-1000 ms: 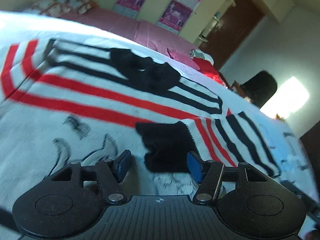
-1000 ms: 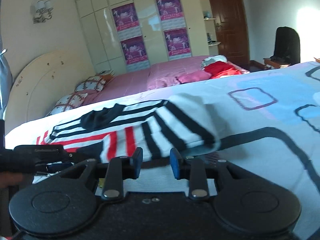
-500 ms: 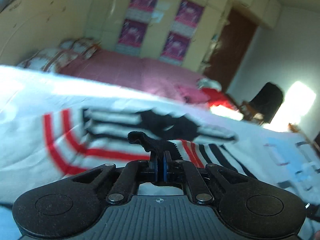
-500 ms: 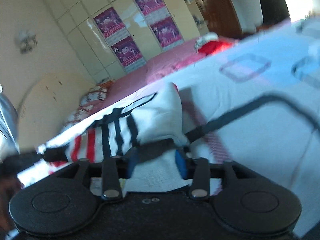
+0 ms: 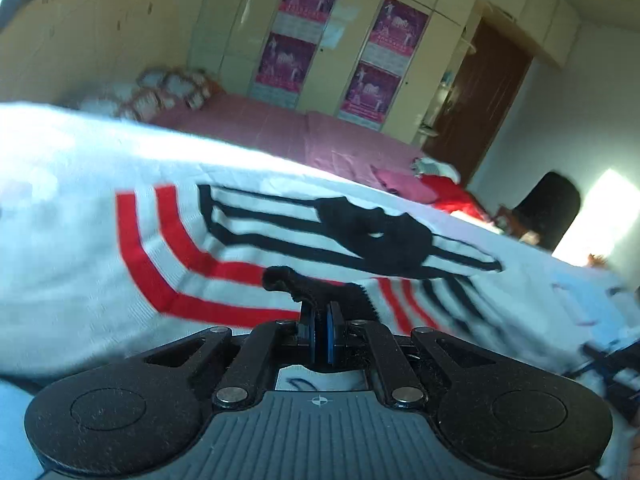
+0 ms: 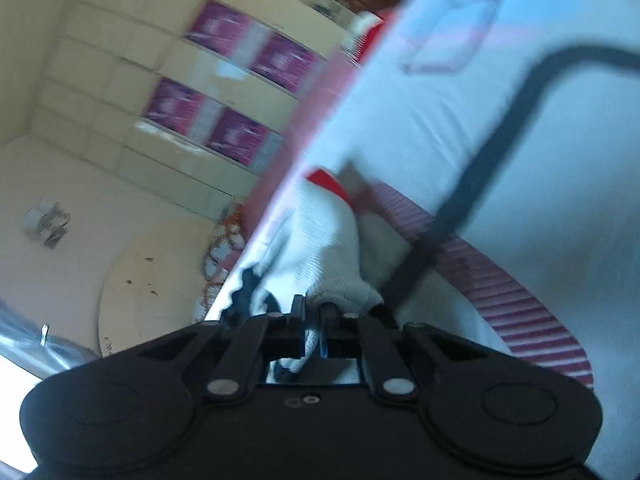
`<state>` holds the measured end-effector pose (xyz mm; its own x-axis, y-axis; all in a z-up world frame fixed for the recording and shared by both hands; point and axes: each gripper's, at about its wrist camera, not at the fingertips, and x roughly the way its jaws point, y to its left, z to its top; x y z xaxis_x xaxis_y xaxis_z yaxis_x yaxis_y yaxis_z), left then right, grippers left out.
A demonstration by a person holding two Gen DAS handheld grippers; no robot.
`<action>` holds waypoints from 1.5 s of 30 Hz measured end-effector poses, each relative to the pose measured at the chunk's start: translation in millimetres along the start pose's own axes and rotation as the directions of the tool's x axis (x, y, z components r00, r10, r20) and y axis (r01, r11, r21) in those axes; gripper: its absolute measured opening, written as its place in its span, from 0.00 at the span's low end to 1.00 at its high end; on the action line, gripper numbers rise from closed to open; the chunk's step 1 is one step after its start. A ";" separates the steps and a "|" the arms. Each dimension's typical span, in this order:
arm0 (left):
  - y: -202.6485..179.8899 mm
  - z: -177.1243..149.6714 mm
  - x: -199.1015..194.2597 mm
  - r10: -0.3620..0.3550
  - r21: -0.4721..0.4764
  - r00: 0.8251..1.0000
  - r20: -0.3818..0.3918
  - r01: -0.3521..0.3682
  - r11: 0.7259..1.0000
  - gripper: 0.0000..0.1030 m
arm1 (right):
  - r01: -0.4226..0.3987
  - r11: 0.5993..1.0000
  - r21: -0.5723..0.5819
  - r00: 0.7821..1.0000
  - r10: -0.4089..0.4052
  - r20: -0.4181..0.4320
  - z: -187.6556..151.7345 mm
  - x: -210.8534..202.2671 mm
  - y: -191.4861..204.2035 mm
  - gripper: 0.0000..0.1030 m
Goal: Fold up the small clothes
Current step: 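Carry the sleeve across the sweater body with the right gripper and release, then grasp the other black sleeve cuff with the left gripper and lift it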
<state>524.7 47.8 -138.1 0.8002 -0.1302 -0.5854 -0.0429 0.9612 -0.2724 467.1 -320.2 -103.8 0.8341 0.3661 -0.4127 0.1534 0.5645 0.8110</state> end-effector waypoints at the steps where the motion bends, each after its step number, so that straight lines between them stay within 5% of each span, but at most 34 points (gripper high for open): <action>1: 1.9 -1.9 5.6 0.021 0.007 0.999 -0.028 -0.021 1.000 0.05 | 0.045 0.999 -0.018 0.999 -0.045 -0.017 -1.8 4.6 -0.5 0.08; 2: 4.5 -5.9 13.4 0.042 0.002 0.997 -0.064 -0.041 0.999 0.05 | 0.135 0.990 -0.037 0.988 -0.137 -0.076 -3.9 17.1 -5.2 0.04; 6: 12.4 -11.2 8.6 0.053 -0.002 0.996 -0.070 -0.053 0.999 0.06 | 0.067 0.990 -0.121 0.990 -0.081 -0.111 7.5 1.7 1.0 0.26; 8: 17.4 -7.6 -7.8 0.113 -0.010 0.993 -0.015 -0.113 0.994 0.27 | 0.043 0.972 -0.233 0.997 -0.055 -0.045 16.9 -19.8 12.5 0.24; 10: 20.5 -2.0 -21.2 0.150 -0.019 0.987 0.053 -0.150 0.989 0.34 | 0.051 0.940 -0.336 0.998 -0.060 -0.016 32.9 -23.7 22.1 0.22; 15: -9.2 14.6 1.3 0.054 0.066 0.996 0.072 -0.059 0.996 0.34 | 0.095 0.861 -0.500 0.995 -0.100 0.018 63.8 30.4 37.1 0.27; 21: -17.5 -0.6 44.6 0.146 0.129 0.989 -0.012 -0.143 0.981 0.34 | 0.089 0.895 -0.436 0.988 -0.136 -0.077 90.3 101.9 29.8 0.37; 23: -17.3 -6.1 41.5 0.156 0.134 0.988 0.016 -0.157 0.978 0.33 | 0.048 0.898 -0.437 0.982 -0.123 -0.145 88.1 111.0 21.1 0.09; 26: -13.0 -5.6 39.1 0.243 0.120 0.969 0.046 -0.246 0.962 0.33 | 0.156 0.861 -0.484 0.979 -0.199 -0.039 92.5 109.6 14.8 0.00; 27: -7.0 -5.5 40.4 0.245 0.098 0.969 0.038 -0.248 0.964 0.33 | 0.225 0.840 -0.494 0.968 -0.252 0.012 97.8 108.8 10.7 0.00; 29: -2.8 0.0 38.2 0.237 0.071 0.971 0.024 -0.238 0.969 0.34 | 0.207 0.844 -0.494 0.970 -0.244 -0.012 100.3 100.9 12.5 0.06; 32: -11.7 6.9 16.1 0.203 0.064 0.973 0.107 -0.211 0.975 0.34 | 0.083 0.824 -0.561 0.993 -0.118 -0.027 90.2 70.3 35.5 0.14; 37: -36.6 -8.7 12.2 0.126 0.132 0.991 0.049 -0.132 0.982 0.34 | 0.072 0.738 -0.670 0.984 -0.163 -0.074 43.4 24.6 45.3 0.02; 39: -40.5 -22.7 24.9 0.160 0.181 0.987 0.005 -0.159 0.971 0.35 | 0.071 0.649 -0.757 0.960 -0.250 -0.125 10.4 35.7 45.6 0.02; 40: -42.7 -22.4 23.6 0.165 0.178 0.986 0.009 -0.164 0.970 0.35 | 0.091 0.601 -0.794 0.964 -0.253 -0.081 -0.5 30.7 45.6 0.02; 43: -46.1 -16.3 -0.1 0.128 0.146 0.989 0.079 -0.138 0.980 0.35 | 0.111 0.615 -0.781 0.975 -0.221 -0.036 3.3 10.3 58.5 0.03; 45: -47.7 -17.4 0.3 0.125 0.162 0.991 0.051 -0.131 0.978 0.36 | 0.076 0.609 -0.789 0.988 -0.153 -0.023 -3.1 -4.3 70.8 0.06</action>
<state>516.6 -2.3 -138.6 0.8180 0.0030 -0.5751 -0.0497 0.9966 -0.0655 472.7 -279.5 -45.8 0.7884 0.2922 -0.5414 -0.2613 0.9557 0.1352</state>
